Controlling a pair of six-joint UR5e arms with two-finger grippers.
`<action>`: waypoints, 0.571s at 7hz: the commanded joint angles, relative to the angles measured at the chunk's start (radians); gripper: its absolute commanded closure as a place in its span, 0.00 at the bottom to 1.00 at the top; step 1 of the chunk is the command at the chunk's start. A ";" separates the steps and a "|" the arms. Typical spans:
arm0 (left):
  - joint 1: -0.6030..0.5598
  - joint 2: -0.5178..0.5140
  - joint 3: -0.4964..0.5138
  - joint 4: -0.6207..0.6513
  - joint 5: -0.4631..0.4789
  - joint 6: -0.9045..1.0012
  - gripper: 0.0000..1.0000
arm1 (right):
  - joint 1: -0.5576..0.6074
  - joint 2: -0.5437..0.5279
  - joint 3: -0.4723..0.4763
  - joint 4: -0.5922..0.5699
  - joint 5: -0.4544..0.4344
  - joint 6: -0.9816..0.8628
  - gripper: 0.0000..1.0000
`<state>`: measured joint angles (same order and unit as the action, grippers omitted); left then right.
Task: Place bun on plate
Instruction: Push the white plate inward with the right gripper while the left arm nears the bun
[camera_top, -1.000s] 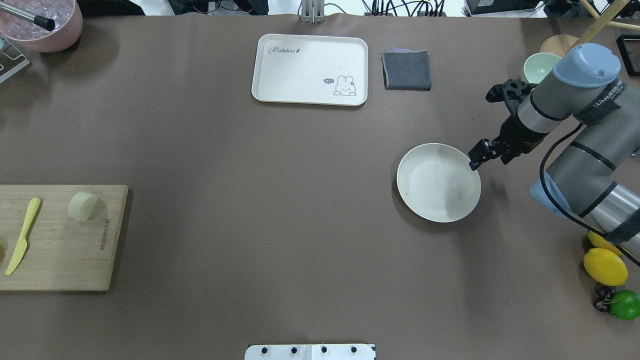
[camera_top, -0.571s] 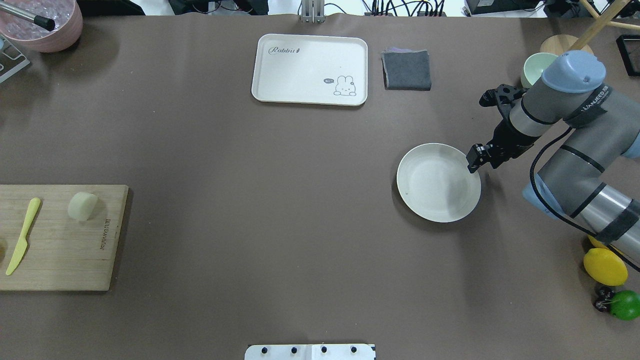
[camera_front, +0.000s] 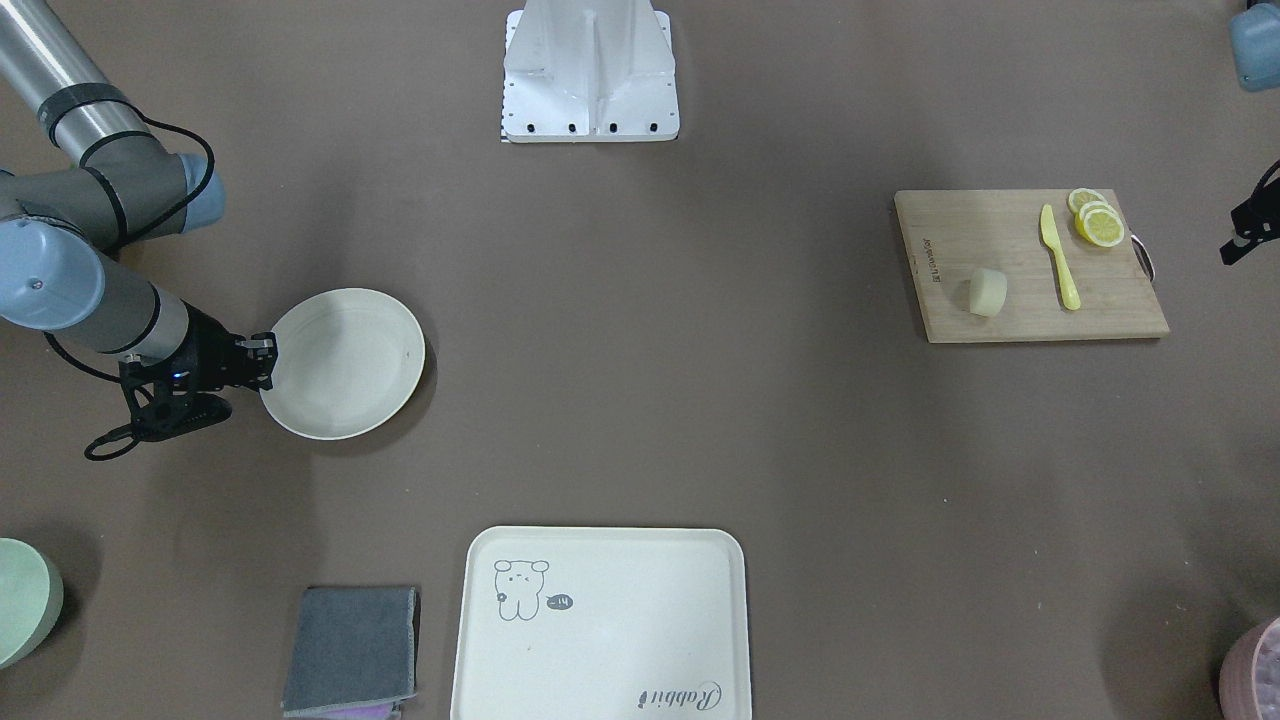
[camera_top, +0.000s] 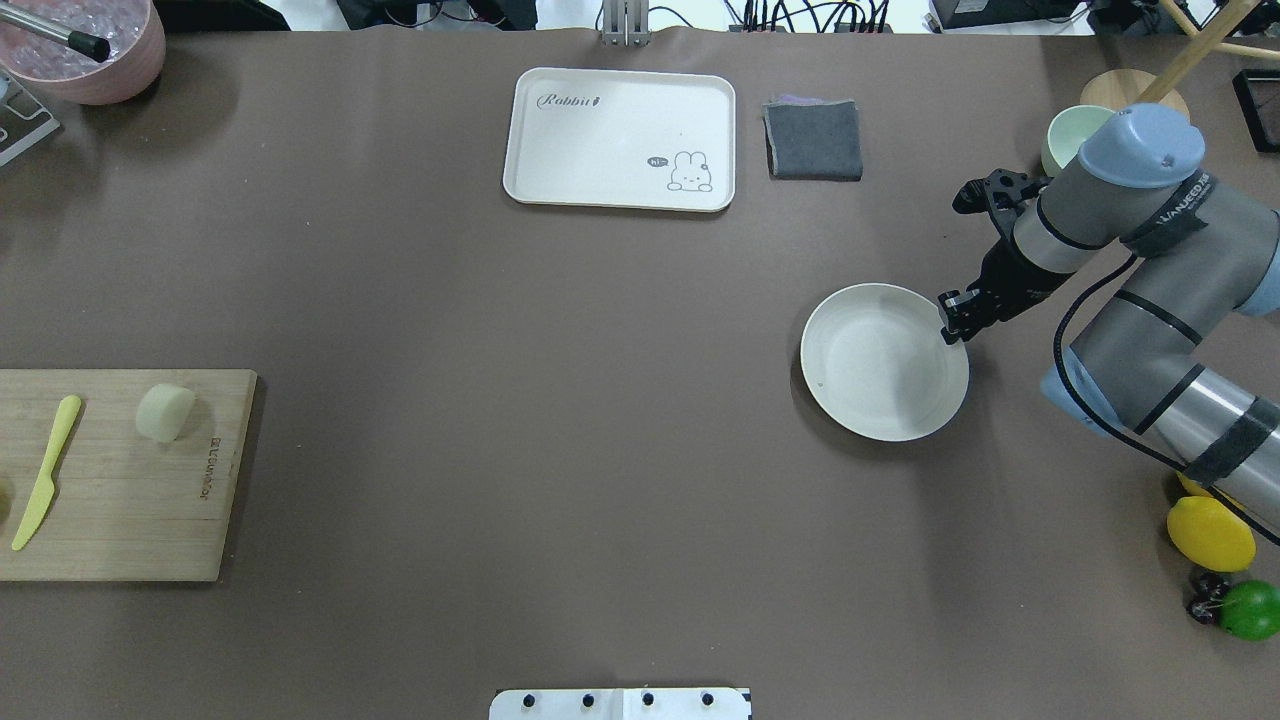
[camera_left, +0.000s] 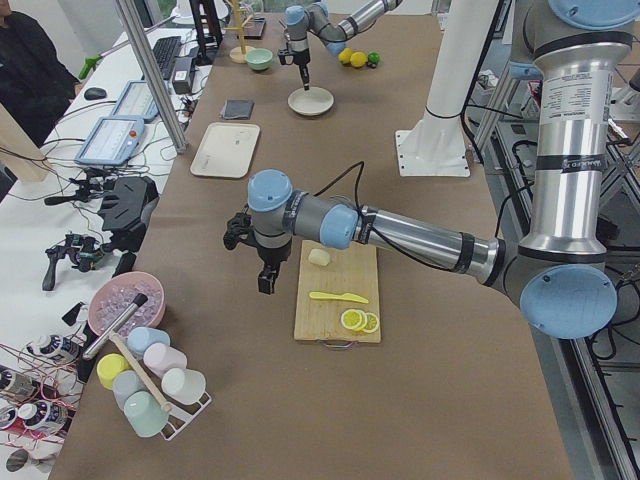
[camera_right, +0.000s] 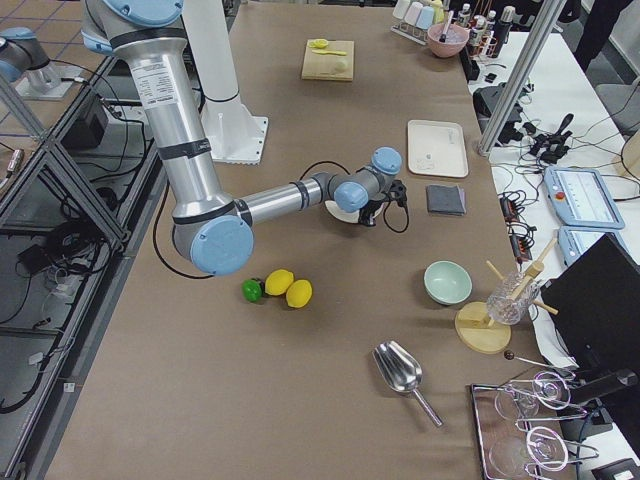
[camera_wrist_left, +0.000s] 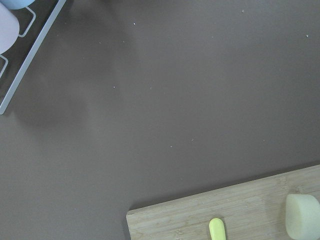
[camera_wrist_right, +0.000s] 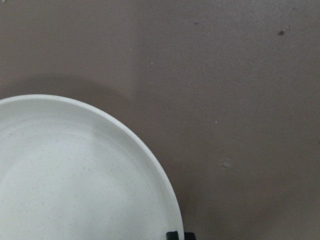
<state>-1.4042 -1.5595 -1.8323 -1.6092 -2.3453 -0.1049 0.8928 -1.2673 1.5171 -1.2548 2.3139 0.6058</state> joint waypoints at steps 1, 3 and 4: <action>0.007 -0.019 -0.001 -0.012 0.000 -0.223 0.02 | 0.021 0.032 0.008 0.000 0.083 0.061 1.00; 0.103 -0.063 0.005 -0.078 0.006 -0.396 0.02 | 0.037 0.100 0.023 0.002 0.137 0.191 1.00; 0.194 -0.089 0.016 -0.119 0.018 -0.508 0.02 | 0.025 0.155 0.023 0.002 0.139 0.284 1.00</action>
<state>-1.3009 -1.6166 -1.8258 -1.6867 -2.3382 -0.4840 0.9239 -1.1702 1.5375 -1.2538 2.4414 0.7872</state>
